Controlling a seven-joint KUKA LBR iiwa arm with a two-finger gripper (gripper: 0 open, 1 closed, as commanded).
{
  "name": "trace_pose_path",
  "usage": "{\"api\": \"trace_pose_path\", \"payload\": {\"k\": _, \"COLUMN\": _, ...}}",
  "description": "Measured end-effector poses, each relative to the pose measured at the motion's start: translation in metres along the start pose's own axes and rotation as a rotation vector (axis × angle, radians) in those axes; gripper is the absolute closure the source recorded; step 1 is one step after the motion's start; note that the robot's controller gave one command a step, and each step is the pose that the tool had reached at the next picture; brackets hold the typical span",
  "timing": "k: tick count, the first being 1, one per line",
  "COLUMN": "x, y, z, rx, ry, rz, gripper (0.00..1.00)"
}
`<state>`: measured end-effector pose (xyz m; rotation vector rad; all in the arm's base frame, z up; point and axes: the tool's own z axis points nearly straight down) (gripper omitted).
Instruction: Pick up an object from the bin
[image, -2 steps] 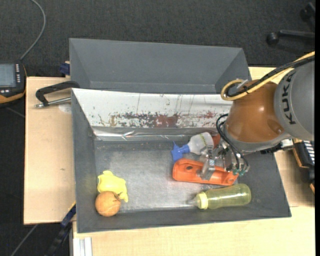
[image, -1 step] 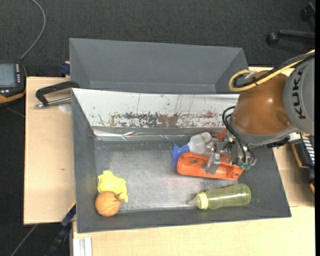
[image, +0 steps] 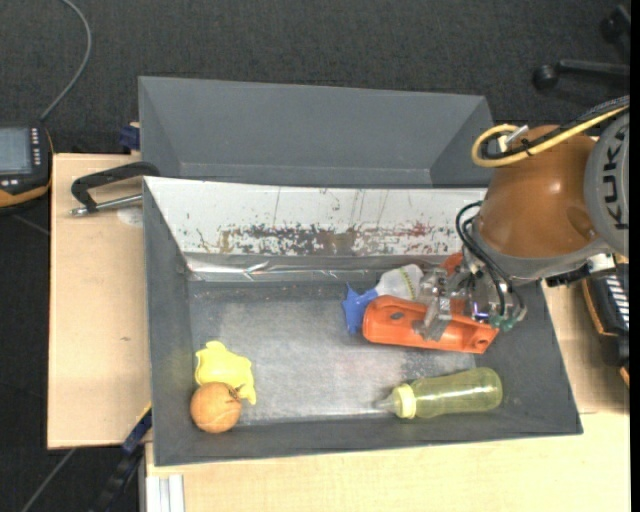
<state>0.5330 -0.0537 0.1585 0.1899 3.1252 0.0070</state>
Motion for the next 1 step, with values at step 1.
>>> {"api": "trace_pose_path", "payload": {"k": 1, "x": 0.0129, "y": -0.0011, "z": -0.0682, "rx": 0.000, "ry": -0.002, "rz": 0.010, "gripper": 1.00}}
